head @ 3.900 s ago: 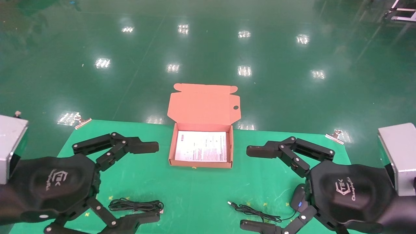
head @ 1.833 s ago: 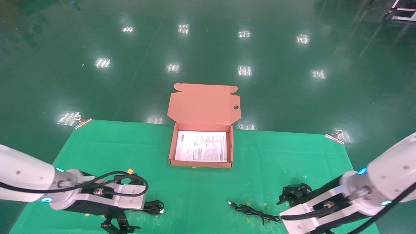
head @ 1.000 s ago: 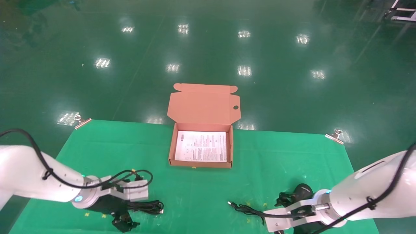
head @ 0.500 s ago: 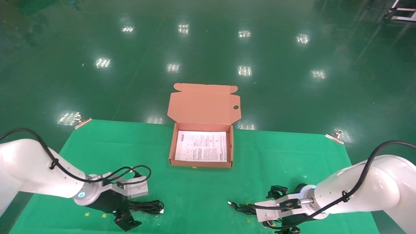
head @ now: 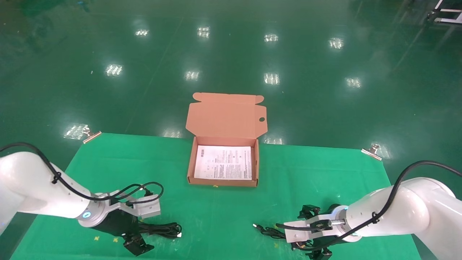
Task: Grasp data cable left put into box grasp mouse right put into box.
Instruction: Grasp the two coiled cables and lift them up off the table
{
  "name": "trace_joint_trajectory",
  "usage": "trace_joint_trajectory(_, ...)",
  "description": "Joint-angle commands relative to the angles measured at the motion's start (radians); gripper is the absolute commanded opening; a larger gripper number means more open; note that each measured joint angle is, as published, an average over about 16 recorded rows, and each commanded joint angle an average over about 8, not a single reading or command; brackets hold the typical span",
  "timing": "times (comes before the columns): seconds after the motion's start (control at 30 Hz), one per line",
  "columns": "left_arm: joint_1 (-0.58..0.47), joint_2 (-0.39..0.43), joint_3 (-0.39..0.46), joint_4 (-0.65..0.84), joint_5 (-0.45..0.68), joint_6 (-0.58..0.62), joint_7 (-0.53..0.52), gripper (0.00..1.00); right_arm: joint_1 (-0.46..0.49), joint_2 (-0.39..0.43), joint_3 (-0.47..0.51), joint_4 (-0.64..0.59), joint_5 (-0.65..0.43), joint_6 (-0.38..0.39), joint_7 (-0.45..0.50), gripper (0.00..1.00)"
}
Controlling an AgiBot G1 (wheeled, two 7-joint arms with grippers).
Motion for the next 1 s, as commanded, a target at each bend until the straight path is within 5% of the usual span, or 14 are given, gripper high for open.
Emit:
trace_joint_trajectory(0.03, -0.002, 0.002, 0.0, 0.006, -0.001, -0.002, 0.002, 0.0, -0.001, -0.001, 0.001, -0.004, 0.0, 0.005, 0.0, 0.0)
trace_joint_trajectory(1.0, 0.004, -0.004, 0.001, -0.016, 0.001, 0.003, -0.006, 0.0, 0.003, 0.004, -0.001, 0.011, 0.002, -0.012, 0.001, 0.0)
